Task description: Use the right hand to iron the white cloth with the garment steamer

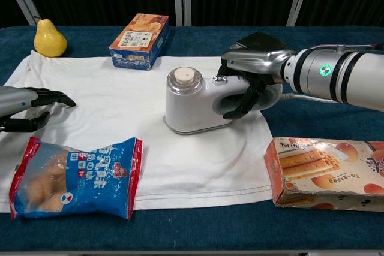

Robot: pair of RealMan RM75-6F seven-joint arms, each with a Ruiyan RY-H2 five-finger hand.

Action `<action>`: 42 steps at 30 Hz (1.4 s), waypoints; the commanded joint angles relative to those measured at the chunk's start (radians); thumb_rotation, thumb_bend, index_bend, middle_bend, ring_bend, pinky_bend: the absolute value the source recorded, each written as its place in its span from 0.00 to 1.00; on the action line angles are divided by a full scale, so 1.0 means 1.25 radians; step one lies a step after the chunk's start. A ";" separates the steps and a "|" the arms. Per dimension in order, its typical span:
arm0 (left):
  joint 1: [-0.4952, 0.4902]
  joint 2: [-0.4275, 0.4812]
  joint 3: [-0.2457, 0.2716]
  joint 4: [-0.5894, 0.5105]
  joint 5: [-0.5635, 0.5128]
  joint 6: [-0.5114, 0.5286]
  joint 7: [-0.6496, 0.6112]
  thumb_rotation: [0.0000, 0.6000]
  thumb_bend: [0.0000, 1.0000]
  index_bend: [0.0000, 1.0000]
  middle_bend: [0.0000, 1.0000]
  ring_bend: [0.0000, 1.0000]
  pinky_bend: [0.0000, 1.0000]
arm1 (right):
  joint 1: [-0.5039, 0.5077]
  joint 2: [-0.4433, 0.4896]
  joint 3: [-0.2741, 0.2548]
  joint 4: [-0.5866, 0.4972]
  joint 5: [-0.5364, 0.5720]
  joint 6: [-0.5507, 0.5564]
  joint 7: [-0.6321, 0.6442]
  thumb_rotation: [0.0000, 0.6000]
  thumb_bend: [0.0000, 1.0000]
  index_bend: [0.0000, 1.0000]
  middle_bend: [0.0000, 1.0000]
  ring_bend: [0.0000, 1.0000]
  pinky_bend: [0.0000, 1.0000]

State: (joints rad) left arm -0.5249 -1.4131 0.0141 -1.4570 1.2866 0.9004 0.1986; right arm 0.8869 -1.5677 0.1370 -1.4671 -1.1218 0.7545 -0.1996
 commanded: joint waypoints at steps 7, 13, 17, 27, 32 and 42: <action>-0.003 0.000 -0.002 -0.002 0.000 -0.001 -0.001 0.16 0.58 0.11 0.06 0.00 0.00 | 0.006 -0.038 0.017 0.075 0.030 0.000 -0.001 1.00 0.41 1.00 0.90 0.92 0.65; -0.003 0.001 -0.004 -0.001 -0.001 0.001 -0.005 0.16 0.58 0.11 0.06 0.00 0.00 | 0.013 -0.058 0.031 0.130 0.049 -0.002 -0.001 1.00 0.41 1.00 0.90 0.92 0.65; -0.004 0.000 -0.004 0.003 -0.002 -0.001 -0.007 0.16 0.58 0.11 0.06 0.00 0.00 | 0.017 -0.068 0.042 0.169 0.066 -0.015 0.011 1.00 0.41 1.00 0.90 0.92 0.65; -0.002 -0.001 -0.003 0.012 -0.005 -0.002 -0.014 0.16 0.58 0.11 0.06 0.00 0.00 | 0.015 -0.084 0.076 0.268 0.101 -0.044 0.071 1.00 0.41 1.00 0.90 0.92 0.65; -0.003 0.001 -0.005 0.011 -0.005 0.000 -0.014 0.16 0.58 0.11 0.06 0.00 0.00 | 0.008 -0.065 0.095 0.277 0.104 -0.050 0.109 1.00 0.41 1.00 0.90 0.92 0.65; 0.029 0.048 -0.017 -0.025 0.011 0.079 -0.034 0.16 0.57 0.11 0.06 0.00 0.00 | -0.104 0.112 0.061 0.109 -0.016 0.037 0.211 1.00 0.41 0.99 0.90 0.89 0.62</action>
State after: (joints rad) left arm -0.4996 -1.3666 -0.0034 -1.4780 1.2942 0.9808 0.1651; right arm 0.8046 -1.4883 0.2375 -1.2749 -1.0973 0.7643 0.0295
